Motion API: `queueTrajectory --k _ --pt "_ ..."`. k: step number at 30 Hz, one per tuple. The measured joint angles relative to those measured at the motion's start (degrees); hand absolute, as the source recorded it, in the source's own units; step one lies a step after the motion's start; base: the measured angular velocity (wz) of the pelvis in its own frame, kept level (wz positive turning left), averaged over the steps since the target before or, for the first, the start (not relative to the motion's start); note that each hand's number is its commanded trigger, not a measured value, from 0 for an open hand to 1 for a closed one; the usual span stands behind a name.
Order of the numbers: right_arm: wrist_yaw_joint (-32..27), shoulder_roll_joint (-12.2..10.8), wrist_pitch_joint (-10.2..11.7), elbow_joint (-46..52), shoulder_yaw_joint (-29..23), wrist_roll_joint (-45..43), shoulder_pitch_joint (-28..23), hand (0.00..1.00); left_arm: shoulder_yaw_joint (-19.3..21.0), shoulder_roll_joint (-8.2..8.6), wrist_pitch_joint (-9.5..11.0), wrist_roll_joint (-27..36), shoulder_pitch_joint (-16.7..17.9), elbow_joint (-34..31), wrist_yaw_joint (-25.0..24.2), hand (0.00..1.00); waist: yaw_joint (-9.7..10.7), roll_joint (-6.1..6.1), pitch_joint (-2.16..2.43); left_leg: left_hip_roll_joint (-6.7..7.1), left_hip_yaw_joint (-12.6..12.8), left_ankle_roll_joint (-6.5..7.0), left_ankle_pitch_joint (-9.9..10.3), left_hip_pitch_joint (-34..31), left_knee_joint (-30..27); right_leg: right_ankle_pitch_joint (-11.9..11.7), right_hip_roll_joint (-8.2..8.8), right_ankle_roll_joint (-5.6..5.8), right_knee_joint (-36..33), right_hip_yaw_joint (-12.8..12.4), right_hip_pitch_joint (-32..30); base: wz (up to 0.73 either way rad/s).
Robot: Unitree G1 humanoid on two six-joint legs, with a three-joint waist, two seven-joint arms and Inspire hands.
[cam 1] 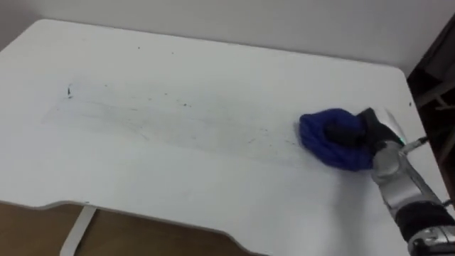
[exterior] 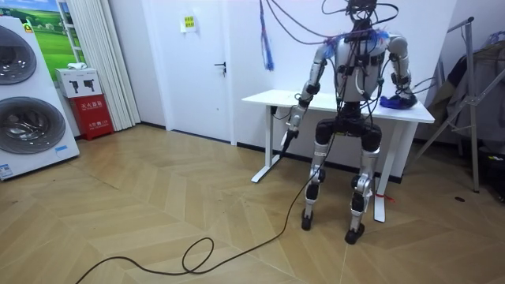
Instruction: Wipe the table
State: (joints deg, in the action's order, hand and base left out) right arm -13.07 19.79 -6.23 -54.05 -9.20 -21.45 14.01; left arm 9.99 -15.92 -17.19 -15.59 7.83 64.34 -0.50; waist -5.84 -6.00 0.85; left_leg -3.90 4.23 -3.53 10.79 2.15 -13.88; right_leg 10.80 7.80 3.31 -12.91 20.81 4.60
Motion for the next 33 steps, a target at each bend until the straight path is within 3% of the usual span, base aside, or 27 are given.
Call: queueTrajectory --k 3,5,7,9,11,12,13,14,15,17,19,21,24,26,28,29,30,31,32,33 --pt "-0.3 0.4 -0.2 -1.1 -1.8 1.0 -1.8 1.00 -0.2 -0.45 0.0 -0.3 0.1 -1.4 0.0 0.00 0.2 -0.88 -0.05 0.20 0.2 0.82 0.6 1.3 0.2 -0.7 -0.12 0.52 1.2 -0.1 1.9 0.05" --pt "-0.6 0.4 -1.2 0.3 -0.6 0.9 -1.5 1.00 -0.2 -0.24 0.2 0.0 -2.0 -2.0 0.3 0.00 -0.1 -0.43 -0.21 0.18 0.5 0.98 0.8 1.4 0.5 -1.2 -0.21 0.52 1.1 -0.7 1.5 -0.21" --pt "-0.5 0.4 -3.7 2.5 2.1 -0.6 0.3 1.00 -0.7 0.31 0.8 0.4 -4.1 -2.8 1.6 0.00 -1.0 0.49 -0.17 0.12 1.3 0.99 0.8 1.6 1.2 -1.6 -0.44 0.35 0.8 -2.4 0.7 -0.46" --pt "0.8 -0.5 -8.3 9.8 10.1 -7.8 2.5 1.00 -2.3 1.77 1.5 0.4 -7.3 -2.8 2.8 0.00 -2.4 1.89 -0.04 0.11 1.3 1.09 0.7 1.8 2.3 -2.2 -0.82 -0.18 -0.2 -4.5 -1.2 -0.64" --pt "4.1 -2.5 -11.1 16.4 17.9 -13.4 5.6 1.00 -3.6 2.91 2.0 0.2 -9.1 -2.7 2.8 0.00 -3.0 3.02 -0.11 0.06 1.3 1.08 0.6 1.9 2.7 -2.4 -1.23 -0.54 -1.1 -5.8 -2.7 -0.58" --pt "6.2 -3.9 -11.7 20.0 23.1 -16.8 7.6 1.00 -4.0 4.07 2.3 -0.2 -10.8 -2.5 2.6 0.00 -4.3 3.50 -0.17 0.03 1.3 1.04 0.6 2.2 3.1 -2.5 -1.53 -0.71 -1.4 -6.8 -3.3 -0.49" --pt "7.1 -4.5 -12.0 21.4 24.9 -18.5 8.5 1.00 -4.5 4.45 2.3 -0.2 -11.5 -2.4 2.5 0.00 -4.9 3.59 -0.24 0.02 1.3 0.99 0.4 2.5 3.2 -2.5 -1.58 -0.75 -1.6 -6.8 -3.5 -0.23" --pt "8.8 -7.0 -12.0 22.8 28.5 -21.4 10.6 1.00 -5.8 5.13 2.5 -0.1 -12.3 -2.4 2.2 0.00 -5.8 3.41 -0.43 -0.05 1.1 0.93 0.3 2.8 3.4 -2.5 -1.65 -0.81 -1.7 -6.6 -3.4 -0.04" --pt "9.9 -9.2 -11.6 23.1 30.7 -22.3 12.4 1.00 -6.5 5.81 2.8 0.0 -13.2 -2.5 2.0 0.00 -6.9 3.00 -0.95 -0.16 1.1 0.91 0.2 3.3 3.5 -2.5 -1.71 -0.83 -1.6 -6.5 -3.3 0.00" --pt "11.6 -11.8 -11.0 23.0 31.1 -23.5 13.6 1.00 -6.8 6.36 2.7 0.0 -13.1 -3.4 1.4 0.00 -9.2 2.30 -1.52 -0.20 0.6 0.90 0.2 2.9 3.5 -2.5 -1.72 -0.83 -1.2 -5.6 -3.2 0.12" --pt "12.5 -12.7 -10.3 22.9 31.1 -23.8 13.5 1.00 -6.8 6.15 2.3 0.2 -11.3 -4.3 1.3 0.00 -10.7 1.43 -1.66 -0.13 -0.3 0.94 0.3 2.4 3.4 -2.6 -1.67 -0.73 -0.2 -4.3 -2.6 0.33" --pt "12.3 -12.5 -9.7 20.6 30.7 -23.8 12.6 1.00 -6.8 5.84 1.9 0.8 -8.1 -4.6 1.5 0.00 -10.6 1.58 -1.82 0.27 -2.4 0.99 0.3 2.4 3.3 -2.7 -1.22 -0.61 0.8 -1.4 -1.0 0.51" --pt "11.0 -12.2 -8.0 20.6 27.7 -23.1 9.6 1.00 -6.6 5.57 2.0 0.8 -5.3 -5.5 1.5 0.00 -10.1 1.75 -1.74 0.72 -3.1 0.99 0.3 2.5 3.2 -2.7 -0.92 -0.27 2.4 -0.1 0.3 0.27" --pt "8.8 -12.1 -4.2 19.7 26.0 -22.0 7.7 1.00 -6.9 4.91 2.0 0.9 -4.4 -5.7 1.4 0.00 -7.3 2.55 -1.81 0.76 -4.9 1.00 0.3 2.2 3.1 -2.6 -0.91 -0.15 2.4 1.4 1.1 0.35" --pt "6.9 -12.1 -2.4 18.8 25.0 -20.4 6.1 1.00 -6.8 4.92 2.8 1.1 -4.4 -6.5 1.5 0.00 -6.9 3.15 -1.55 0.76 -5.0 1.00 0.3 2.5 3.1 -2.5 -0.93 0.01 2.5 1.4 1.3 0.13" --pt "5.9 -12.1 -1.6 18.6 24.7 -19.1 5.3 0.93 -6.9 4.98 3.6 1.4 -4.6 -6.8 1.5 0.00 -6.7 3.51 -1.32 0.76 -4.9 1.00 0.3 2.6 3.1 -2.5 -0.93 0.02 2.5 1.4 1.4 -0.09" --pt "5.2 -12.0 -0.9 18.6 24.2 -18.8 4.6 0.76 -6.9 4.98 4.4 1.5 -5.0 -7.2 1.5 0.00 -6.3 3.80 -1.21 0.76 -4.8 1.00 0.3 2.6 3.1 -2.5 -0.93 0.02 2.5 1.3 1.4 -0.07" --pt "4.9 -12.0 -0.7 18.7 24.2 -18.9 4.3 0.66 -6.8 4.98 4.7 1.5 -5.1 -7.4 1.5 0.00 -6.2 3.95 -1.16 0.76 -4.8 1.00 0.3 2.7 3.1 -2.5 -0.93 0.02 2.5 1.1 1.4 -0.08" --pt "4.3 -12.0 -0.3 18.6 24.1 -18.9 3.8 0.48 -6.8 4.98 5.2 1.5 -5.0 -8.1 1.5 0.00 -6.0 4.26 -1.10 0.76 -4.5 1.00 0.3 2.9 3.2 -2.5 -0.93 0.02 2.5 1.0 1.5 -0.12" --pt "4.0 -12.0 0.2 18.4 23.8 -19.0 3.5 0.10 -6.8 4.98 5.4 1.5 -5.0 -8.6 1.5 0.00 -5.7 4.47 -1.18 0.76 -4.3 1.00 0.3 3.3 3.2 -2.5 -0.94 0.02 2.5 0.5 1.6 -0.14"
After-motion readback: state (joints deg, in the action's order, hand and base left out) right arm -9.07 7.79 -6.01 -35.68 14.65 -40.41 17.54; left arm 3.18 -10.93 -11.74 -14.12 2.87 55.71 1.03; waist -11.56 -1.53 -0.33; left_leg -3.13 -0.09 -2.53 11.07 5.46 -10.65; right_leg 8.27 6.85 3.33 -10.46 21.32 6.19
